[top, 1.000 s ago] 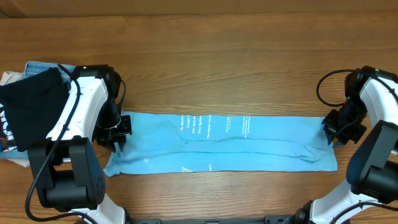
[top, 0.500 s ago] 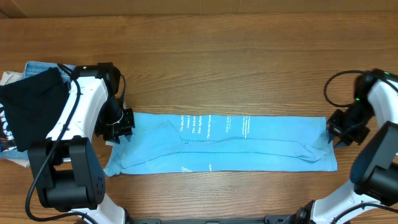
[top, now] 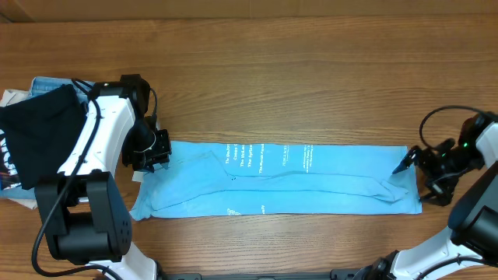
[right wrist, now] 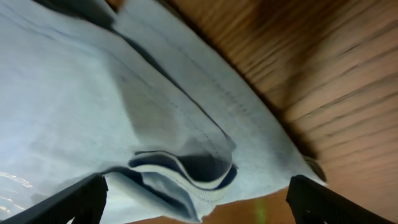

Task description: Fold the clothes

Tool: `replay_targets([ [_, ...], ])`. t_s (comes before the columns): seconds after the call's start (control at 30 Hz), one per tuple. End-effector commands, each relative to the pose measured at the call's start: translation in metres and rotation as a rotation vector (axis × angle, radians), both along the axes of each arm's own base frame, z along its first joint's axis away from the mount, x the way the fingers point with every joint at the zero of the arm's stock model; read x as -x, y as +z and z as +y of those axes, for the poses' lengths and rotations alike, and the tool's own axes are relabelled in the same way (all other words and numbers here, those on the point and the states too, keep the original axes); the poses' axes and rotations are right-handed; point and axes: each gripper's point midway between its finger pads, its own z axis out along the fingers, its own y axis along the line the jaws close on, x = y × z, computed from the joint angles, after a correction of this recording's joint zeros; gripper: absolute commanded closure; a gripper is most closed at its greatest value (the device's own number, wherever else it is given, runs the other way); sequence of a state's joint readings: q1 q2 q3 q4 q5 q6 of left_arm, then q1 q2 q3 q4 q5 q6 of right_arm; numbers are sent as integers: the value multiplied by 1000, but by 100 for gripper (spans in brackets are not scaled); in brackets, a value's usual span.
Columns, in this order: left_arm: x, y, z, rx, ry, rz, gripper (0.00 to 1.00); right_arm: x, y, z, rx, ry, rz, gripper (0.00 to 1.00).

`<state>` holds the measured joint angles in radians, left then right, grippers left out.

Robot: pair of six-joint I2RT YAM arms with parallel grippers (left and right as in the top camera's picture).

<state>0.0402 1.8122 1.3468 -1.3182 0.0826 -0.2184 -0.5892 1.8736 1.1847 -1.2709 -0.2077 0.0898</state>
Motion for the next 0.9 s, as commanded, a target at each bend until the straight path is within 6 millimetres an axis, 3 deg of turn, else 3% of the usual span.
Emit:
replay_targets([
  [0.0, -2, 3, -2, 13, 12, -21, 64, 1, -3, 5, -14, 8, -26, 4],
  [0.3, -3, 2, -2, 13, 12, -26, 63, 2, -16, 21, -60, -1, -53, 7],
  [0.43, -2, 3, -2, 13, 12, -20, 62, 3, -22, 31, -64, 31, -52, 17],
  [0.5, -2, 3, -2, 13, 12, -21, 62, 1, -22, 34, -64, 47, -52, 28],
  [0.6, -2, 3, -2, 13, 12, -21, 62, -1, -23, 37, -62, 62, -55, 57],
  [0.67, -2, 2, -2, 13, 12, -20, 62, -1, -23, 37, -61, 63, -56, 70],
  [0.73, -2, 2, -2, 13, 12, -19, 62, -1, -23, 37, -61, 63, -56, 96],
  [0.87, -3, 3, -3, 20, 13, -23, 65, -4, -22, 35, -55, 62, -65, 96],
])
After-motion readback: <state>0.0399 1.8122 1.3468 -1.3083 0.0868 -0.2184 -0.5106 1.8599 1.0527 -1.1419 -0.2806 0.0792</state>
